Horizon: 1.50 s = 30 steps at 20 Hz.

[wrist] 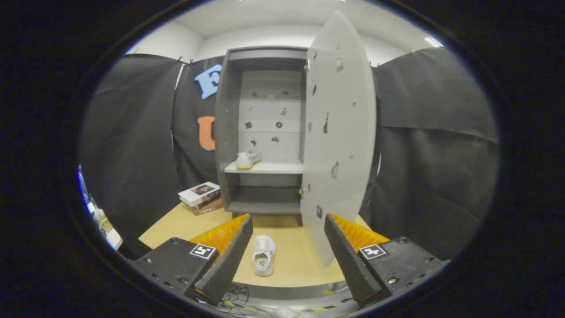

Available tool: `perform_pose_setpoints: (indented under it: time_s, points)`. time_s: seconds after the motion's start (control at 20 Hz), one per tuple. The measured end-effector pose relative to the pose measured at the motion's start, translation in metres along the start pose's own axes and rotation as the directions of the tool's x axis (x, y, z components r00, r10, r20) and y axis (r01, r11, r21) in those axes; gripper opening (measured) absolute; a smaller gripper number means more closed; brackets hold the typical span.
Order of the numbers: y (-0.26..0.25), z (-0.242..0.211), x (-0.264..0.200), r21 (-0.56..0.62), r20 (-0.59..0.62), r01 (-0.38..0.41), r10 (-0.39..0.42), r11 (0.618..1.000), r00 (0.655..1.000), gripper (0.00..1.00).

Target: Open the shoe cabinet door, grab the shoes and put them into the shoe cabinet, then close the shoe cabinet door.

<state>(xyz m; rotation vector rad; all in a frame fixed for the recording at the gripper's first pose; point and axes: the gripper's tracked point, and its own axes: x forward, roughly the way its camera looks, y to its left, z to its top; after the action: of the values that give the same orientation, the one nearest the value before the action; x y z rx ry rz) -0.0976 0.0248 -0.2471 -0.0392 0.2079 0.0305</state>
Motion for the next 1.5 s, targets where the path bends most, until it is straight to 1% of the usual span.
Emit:
perform_pose_setpoints:
  time_s: [0.1, 0.2, 0.35, 0.4, 0.5, 0.6, 0.7, 0.85, 1.05, 1.2, 1.3, 1.5]
  points:
    - [0.024, -0.043, 0.033, -0.001, -0.073, -0.057, 0.057, 0.998, 0.996, 1.0]
    - [0.043, -0.087, 0.068, -0.007, -0.15, -0.097, 0.095, 0.995, 0.984, 1.0]
    - [0.071, -0.154, 0.113, 0.027, -0.301, -0.148, 0.149, 0.989, 0.942, 1.0]
    - [0.078, -0.172, 0.127, 0.017, -0.325, -0.159, 0.156, 0.987, 0.933, 1.0]
    - [0.087, -0.2, 0.156, -0.028, -0.358, -0.164, 0.144, 0.986, 0.923, 1.0]
    - [0.096, -0.226, 0.176, -0.023, -0.404, -0.18, 0.156, 0.983, 0.902, 1.0]
    - [0.098, -0.244, 0.196, -0.023, -0.44, -0.172, 0.145, 0.985, 0.886, 1.0]
    - [0.102, -0.26, 0.22, 0.004, -0.483, -0.163, 0.144, 0.987, 0.864, 1.0]
    - [0.107, -0.267, 0.252, 0.008, -0.496, -0.15, 0.135, 0.989, 0.858, 1.0]
    - [0.118, -0.272, 0.274, 0.06, -0.516, -0.148, 0.158, 0.987, 0.842, 1.0]
    - [0.12, -0.268, 0.283, 0.051, -0.503, -0.148, 0.153, 0.988, 0.851, 1.0]
    - [0.117, -0.265, 0.296, 0.048, -0.501, -0.135, 0.141, 0.99, 0.854, 1.0]
